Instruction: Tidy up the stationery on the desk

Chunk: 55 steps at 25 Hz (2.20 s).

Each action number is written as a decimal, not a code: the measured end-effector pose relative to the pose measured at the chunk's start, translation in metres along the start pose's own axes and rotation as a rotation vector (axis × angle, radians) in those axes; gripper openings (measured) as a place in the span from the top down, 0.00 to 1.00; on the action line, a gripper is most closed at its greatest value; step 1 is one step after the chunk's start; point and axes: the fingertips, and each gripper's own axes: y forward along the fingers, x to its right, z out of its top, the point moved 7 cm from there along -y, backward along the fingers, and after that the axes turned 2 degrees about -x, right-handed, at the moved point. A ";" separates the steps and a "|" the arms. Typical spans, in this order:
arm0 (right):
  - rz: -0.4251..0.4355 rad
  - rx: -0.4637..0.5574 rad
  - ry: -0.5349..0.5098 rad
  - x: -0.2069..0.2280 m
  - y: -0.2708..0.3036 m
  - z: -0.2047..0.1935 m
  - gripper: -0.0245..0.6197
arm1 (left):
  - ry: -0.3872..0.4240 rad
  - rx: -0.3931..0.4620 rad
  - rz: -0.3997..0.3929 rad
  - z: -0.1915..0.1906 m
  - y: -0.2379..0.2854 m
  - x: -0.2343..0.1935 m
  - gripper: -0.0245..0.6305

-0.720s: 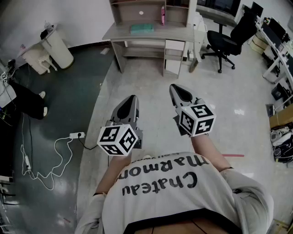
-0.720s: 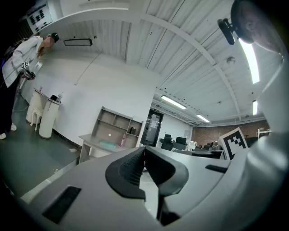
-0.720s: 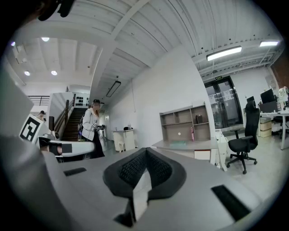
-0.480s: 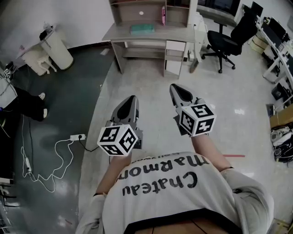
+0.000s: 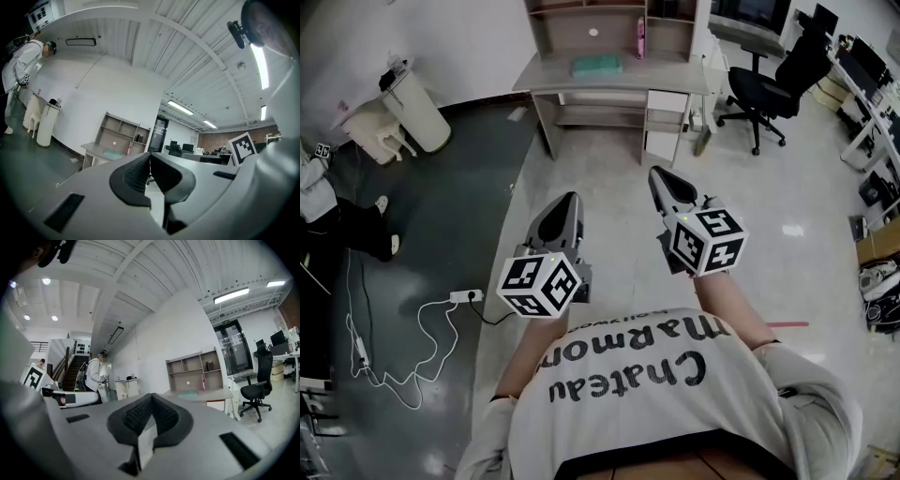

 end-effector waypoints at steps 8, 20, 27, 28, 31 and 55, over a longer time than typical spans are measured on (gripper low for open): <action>-0.025 -0.015 0.003 -0.009 0.030 -0.014 0.94 | 0.004 -0.023 -0.032 0.000 0.013 -0.034 0.94; -0.037 -0.067 0.019 0.028 0.088 -0.029 0.94 | -0.043 -0.063 -0.015 -0.017 0.068 -0.072 0.94; 0.006 -0.064 0.015 0.083 0.148 -0.009 0.94 | -0.046 -0.037 0.008 -0.008 0.143 -0.088 0.94; 0.018 -0.060 0.016 0.090 0.157 -0.003 0.94 | -0.047 -0.028 0.009 -0.004 0.154 -0.090 0.94; 0.052 -0.044 0.006 0.109 0.184 0.013 0.94 | -0.040 0.002 0.022 0.008 0.185 -0.096 0.94; 0.133 -0.077 -0.003 0.220 0.315 0.032 0.94 | -0.055 0.002 0.124 0.013 0.335 -0.148 0.94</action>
